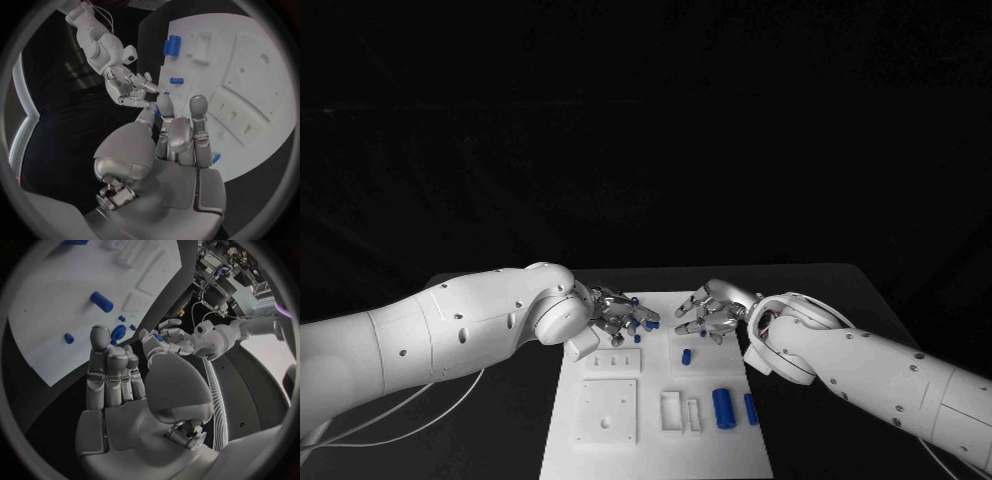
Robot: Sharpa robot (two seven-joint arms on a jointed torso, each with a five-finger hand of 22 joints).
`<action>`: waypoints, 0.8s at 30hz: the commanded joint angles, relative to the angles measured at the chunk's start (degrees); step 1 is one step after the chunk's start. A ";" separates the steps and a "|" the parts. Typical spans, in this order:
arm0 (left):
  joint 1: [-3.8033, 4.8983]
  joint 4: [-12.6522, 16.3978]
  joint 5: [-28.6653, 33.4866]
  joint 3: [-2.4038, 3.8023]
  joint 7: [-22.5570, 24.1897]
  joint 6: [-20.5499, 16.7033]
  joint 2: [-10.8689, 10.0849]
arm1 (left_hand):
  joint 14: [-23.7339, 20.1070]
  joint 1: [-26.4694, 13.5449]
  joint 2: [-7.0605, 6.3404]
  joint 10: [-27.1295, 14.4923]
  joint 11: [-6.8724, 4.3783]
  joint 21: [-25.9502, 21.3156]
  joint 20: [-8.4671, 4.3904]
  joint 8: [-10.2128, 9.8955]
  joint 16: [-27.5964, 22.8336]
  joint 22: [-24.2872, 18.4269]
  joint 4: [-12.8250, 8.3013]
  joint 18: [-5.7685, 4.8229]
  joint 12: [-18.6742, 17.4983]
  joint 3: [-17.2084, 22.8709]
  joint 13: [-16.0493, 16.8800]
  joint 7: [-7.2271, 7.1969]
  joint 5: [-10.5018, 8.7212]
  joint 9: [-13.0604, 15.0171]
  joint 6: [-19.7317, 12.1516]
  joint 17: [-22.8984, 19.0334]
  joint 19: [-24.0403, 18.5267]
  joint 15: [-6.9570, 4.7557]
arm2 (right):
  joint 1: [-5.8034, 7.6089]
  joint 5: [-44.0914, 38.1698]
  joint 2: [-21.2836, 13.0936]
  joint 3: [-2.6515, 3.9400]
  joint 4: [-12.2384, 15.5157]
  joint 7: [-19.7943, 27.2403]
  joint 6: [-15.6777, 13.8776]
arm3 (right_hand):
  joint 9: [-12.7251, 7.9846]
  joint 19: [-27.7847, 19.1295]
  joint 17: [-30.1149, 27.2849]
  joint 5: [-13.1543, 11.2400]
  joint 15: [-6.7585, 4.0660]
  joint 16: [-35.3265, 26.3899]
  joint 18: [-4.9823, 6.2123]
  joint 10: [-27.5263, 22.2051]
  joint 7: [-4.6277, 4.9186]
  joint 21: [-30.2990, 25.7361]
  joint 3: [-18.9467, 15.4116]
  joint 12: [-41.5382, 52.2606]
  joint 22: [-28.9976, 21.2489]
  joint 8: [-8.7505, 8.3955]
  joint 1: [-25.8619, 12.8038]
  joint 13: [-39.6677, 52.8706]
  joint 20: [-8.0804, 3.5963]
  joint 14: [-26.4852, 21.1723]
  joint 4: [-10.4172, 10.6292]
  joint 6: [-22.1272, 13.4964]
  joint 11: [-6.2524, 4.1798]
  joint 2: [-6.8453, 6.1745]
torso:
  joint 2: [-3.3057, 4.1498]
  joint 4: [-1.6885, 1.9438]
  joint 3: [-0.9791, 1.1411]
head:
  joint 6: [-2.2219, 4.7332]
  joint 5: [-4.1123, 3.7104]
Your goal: Assemble the parts on the task board
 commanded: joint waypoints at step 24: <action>-0.06 -1.17 -20.75 -3.57 -4.03 -5.57 -0.23 | 1.60 -1.06 -2.47 4.10 0.04 -0.62 1.62 8.22 0.99 3.95 -5.35 0.60 -1.99 5.42 -0.25 -2.43 6.29 14.92 6.36 5.30 2.94 0.54 | 3.85 19.21 -3.44 9.52 -11.92 10.70 -12.08 | -0.02 0.88 -10.07 3.30 0.43 -19.55 -1.22 -4.81 -0.34 -14.06 1.19 -14.55 -15.50 -0.04 -1.24 -19.49 0.66 -1.95 2.21 0.98 -0.41 -0.46 | -1.29 -0.09 -0.19 | -2.25 2.26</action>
